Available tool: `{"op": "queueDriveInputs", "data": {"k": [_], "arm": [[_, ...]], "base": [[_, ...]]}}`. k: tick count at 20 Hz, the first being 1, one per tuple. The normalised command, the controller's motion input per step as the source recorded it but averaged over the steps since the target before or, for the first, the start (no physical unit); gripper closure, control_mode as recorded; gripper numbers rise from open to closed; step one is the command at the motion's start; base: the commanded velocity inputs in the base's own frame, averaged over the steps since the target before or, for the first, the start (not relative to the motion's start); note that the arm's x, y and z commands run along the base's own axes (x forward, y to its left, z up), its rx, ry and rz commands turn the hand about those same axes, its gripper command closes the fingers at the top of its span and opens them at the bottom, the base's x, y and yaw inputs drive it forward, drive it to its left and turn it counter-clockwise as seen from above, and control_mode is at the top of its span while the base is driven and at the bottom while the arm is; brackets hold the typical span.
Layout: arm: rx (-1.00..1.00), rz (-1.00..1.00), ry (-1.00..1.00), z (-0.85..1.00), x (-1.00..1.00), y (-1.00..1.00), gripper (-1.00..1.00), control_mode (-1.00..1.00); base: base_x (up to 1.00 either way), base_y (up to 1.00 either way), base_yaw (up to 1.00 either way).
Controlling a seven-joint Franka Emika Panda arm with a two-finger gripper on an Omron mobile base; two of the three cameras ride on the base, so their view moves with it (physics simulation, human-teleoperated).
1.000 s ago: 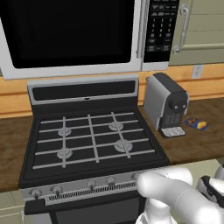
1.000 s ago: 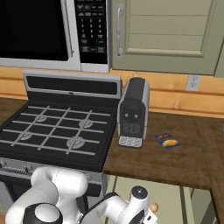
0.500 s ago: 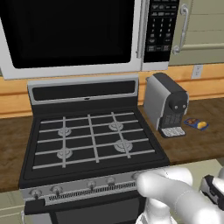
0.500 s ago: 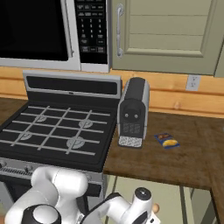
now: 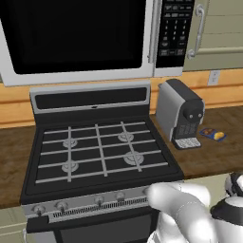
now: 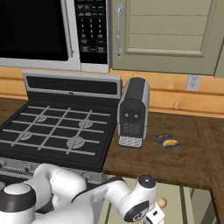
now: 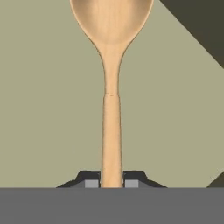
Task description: Pick the wooden spoon from the drawer and place it on the counter.
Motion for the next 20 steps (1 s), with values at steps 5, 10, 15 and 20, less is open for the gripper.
{"op": "queueDriveInputs", "data": {"k": [5,10,15,20], "arm": [[0.0,-0.06,-0.23,1.0,-0.56,-0.03,1.0,-1.0],[0.0,0.05,-0.31,1.0,-0.05,-0.12,1.0,-1.0],[0.0,0.07,-0.17,1.0,0.0,-0.28,1.0,-1.0],[0.0,0.03,-0.01,0.81,0.32,-0.23,1.0,-1.0]], "base": [[0.0,0.0,0.0],[0.0,0.0,0.0],[0.0,0.0,0.0],[0.0,0.0,0.0]]}}
